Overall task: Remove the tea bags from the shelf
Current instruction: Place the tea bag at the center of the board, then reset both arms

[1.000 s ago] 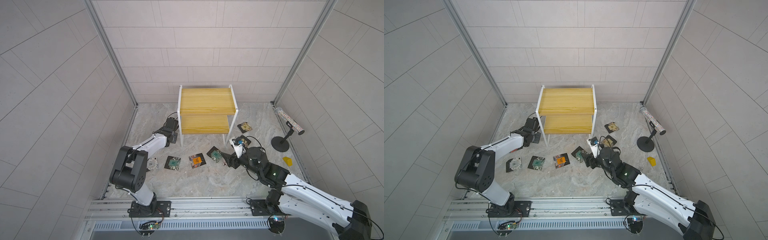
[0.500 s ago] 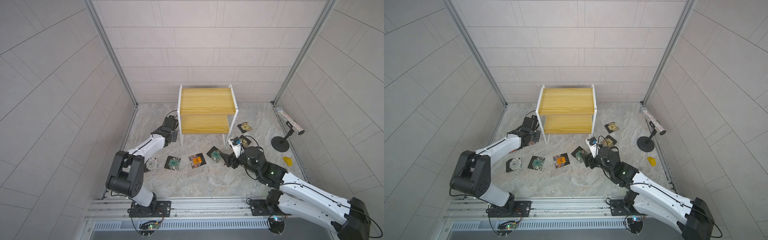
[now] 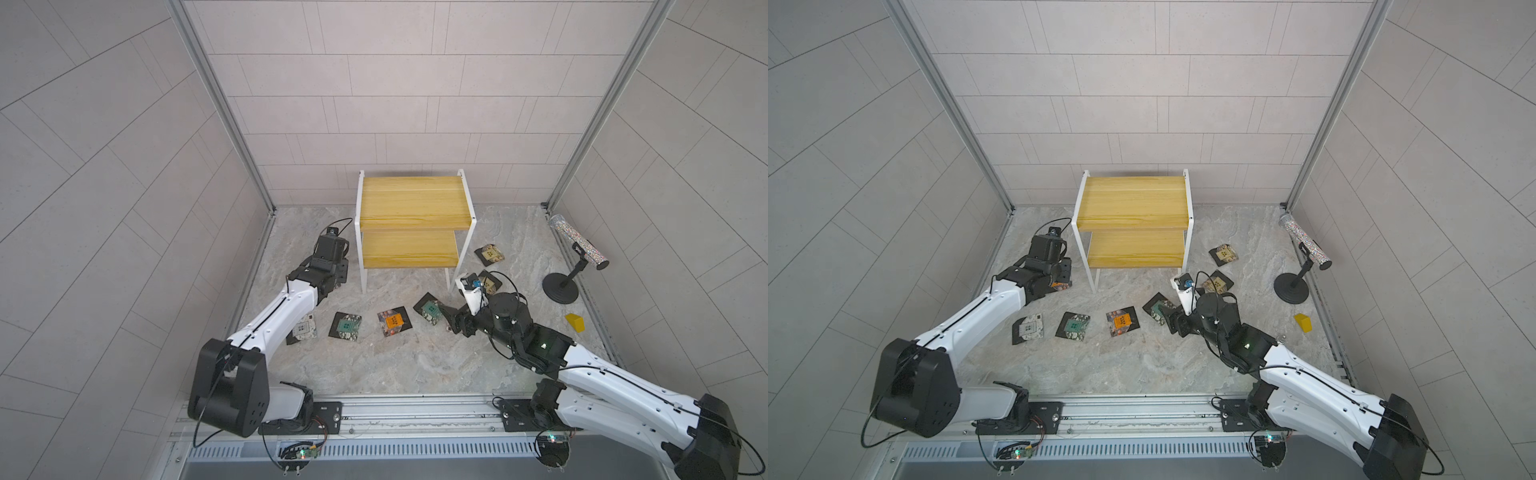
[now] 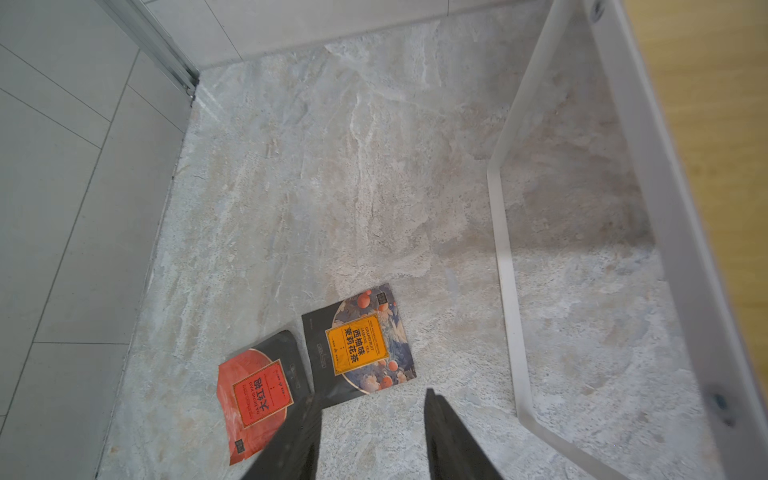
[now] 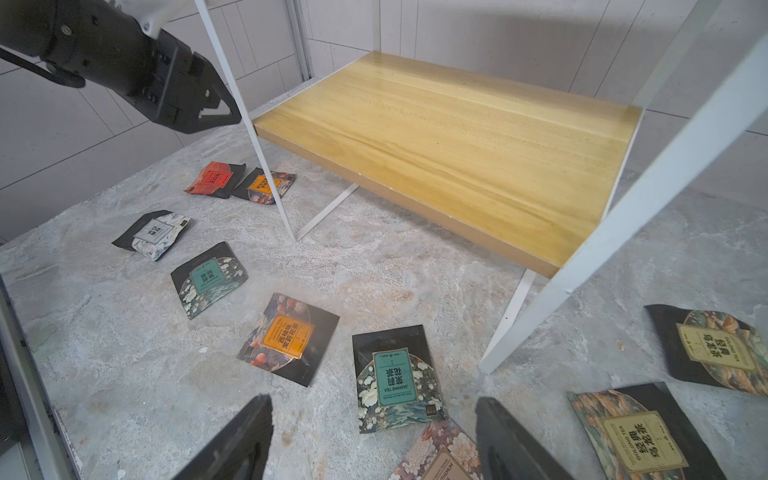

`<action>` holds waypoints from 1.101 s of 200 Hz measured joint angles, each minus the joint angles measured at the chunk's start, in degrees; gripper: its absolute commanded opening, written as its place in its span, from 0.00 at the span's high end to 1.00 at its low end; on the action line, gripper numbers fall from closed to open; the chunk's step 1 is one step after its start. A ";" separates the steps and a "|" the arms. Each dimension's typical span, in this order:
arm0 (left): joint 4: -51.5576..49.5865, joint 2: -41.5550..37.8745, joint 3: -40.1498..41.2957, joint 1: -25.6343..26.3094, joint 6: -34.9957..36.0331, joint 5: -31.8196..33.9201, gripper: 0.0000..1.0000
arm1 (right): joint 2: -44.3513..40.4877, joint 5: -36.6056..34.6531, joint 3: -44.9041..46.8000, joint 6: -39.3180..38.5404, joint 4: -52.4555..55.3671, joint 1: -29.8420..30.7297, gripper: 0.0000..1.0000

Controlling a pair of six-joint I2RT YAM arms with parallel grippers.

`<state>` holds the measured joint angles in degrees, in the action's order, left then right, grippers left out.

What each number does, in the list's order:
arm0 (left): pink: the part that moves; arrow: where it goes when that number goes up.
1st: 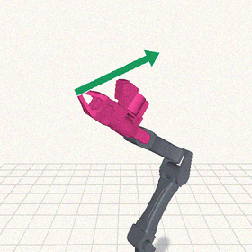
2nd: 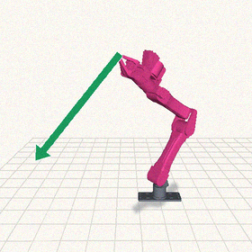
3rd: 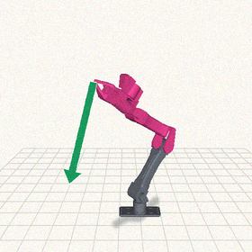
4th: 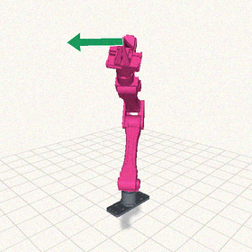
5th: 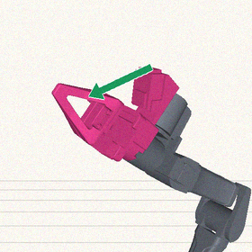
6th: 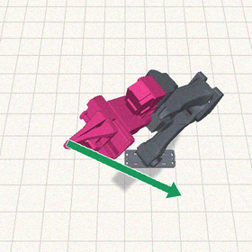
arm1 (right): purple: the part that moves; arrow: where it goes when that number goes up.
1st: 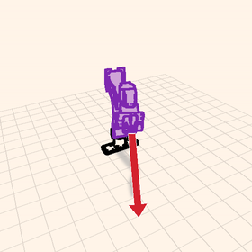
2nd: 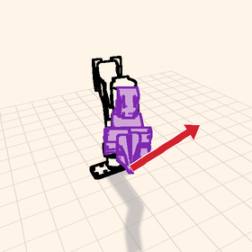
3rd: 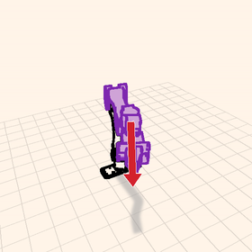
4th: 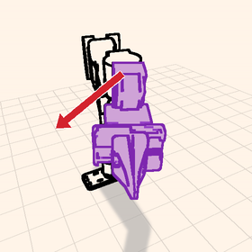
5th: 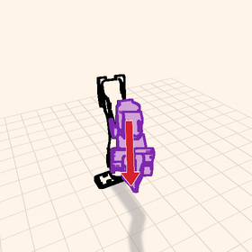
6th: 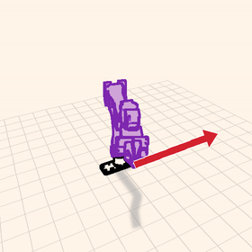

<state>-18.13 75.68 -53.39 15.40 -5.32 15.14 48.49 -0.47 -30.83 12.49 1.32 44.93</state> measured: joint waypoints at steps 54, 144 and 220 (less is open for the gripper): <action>-1.97 -8.81 2.36 0.00 -1.77 -0.72 0.34 | 0.94 0.24 -2.05 0.28 1.14 -1.40 0.13; -4.81 -18.82 4.24 -4.24 -6.75 -5.29 0.07 | 1.11 1.68 -12.04 3.08 7.91 -20.87 0.07; -2.25 -14.82 4.15 -12.48 -9.07 -5.55 0.00 | 9.86 -6.19 -19.76 4.31 9.55 -36.72 0.07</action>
<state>-20.38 60.86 -49.23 2.92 -14.39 9.58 58.35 -6.66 -50.59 16.80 10.87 8.21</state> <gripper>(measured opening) 0.998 0.929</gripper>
